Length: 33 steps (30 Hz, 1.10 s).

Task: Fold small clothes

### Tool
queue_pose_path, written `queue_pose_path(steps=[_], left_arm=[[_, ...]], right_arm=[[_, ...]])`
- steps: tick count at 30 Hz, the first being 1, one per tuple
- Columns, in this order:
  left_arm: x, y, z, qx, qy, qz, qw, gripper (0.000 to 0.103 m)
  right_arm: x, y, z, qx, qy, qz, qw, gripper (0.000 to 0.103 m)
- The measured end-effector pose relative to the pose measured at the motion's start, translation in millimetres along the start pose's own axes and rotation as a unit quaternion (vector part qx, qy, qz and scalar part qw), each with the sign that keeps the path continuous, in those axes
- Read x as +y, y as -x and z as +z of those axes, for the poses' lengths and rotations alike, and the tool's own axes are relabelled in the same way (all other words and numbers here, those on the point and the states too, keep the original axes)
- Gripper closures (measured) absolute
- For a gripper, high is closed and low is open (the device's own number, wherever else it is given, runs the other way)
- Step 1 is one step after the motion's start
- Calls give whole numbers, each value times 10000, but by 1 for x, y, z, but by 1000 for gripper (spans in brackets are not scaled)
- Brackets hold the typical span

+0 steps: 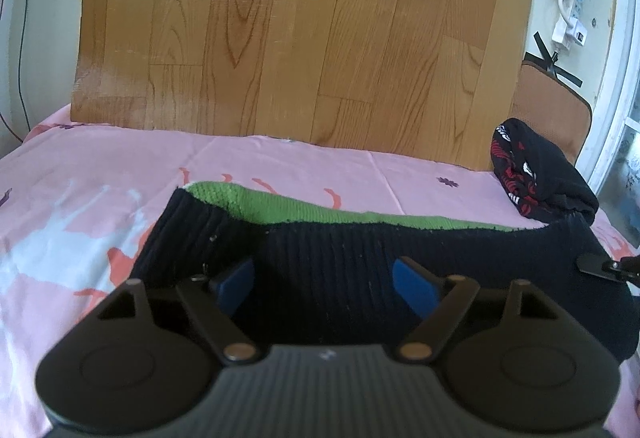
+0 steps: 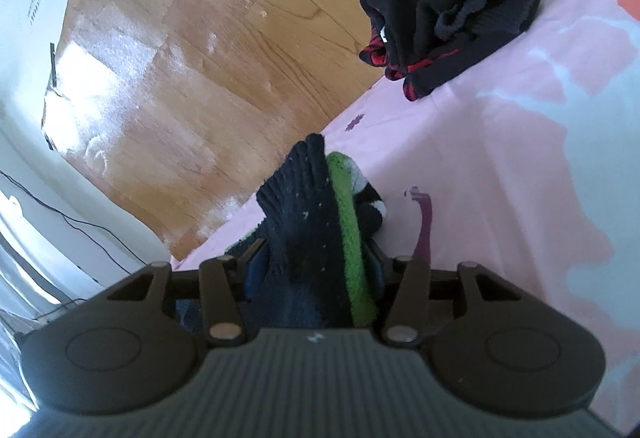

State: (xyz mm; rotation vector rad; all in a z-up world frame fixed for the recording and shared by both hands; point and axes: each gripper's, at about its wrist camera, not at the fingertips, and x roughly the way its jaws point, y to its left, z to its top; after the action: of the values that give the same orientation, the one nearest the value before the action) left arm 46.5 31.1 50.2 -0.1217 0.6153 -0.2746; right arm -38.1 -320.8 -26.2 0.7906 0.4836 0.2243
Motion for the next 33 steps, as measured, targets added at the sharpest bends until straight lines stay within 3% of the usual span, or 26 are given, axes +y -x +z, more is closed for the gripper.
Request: queue_pose_path(steps=[12, 21, 33], left_arm=[[-10, 2, -4, -35, -301, 235, 9993, 24], [-8, 3, -3, -17, -301, 176, 9994, 23], [-6, 3, -2, 45, -336, 137, 9993, 15]], right_arm=[[-1, -1, -2, -66, -1, -77, 9999, 52], [3, -3, -2, -60, 136, -209, 9997, 52], [-5, 2, 0, -138, -141, 97, 9998, 50]])
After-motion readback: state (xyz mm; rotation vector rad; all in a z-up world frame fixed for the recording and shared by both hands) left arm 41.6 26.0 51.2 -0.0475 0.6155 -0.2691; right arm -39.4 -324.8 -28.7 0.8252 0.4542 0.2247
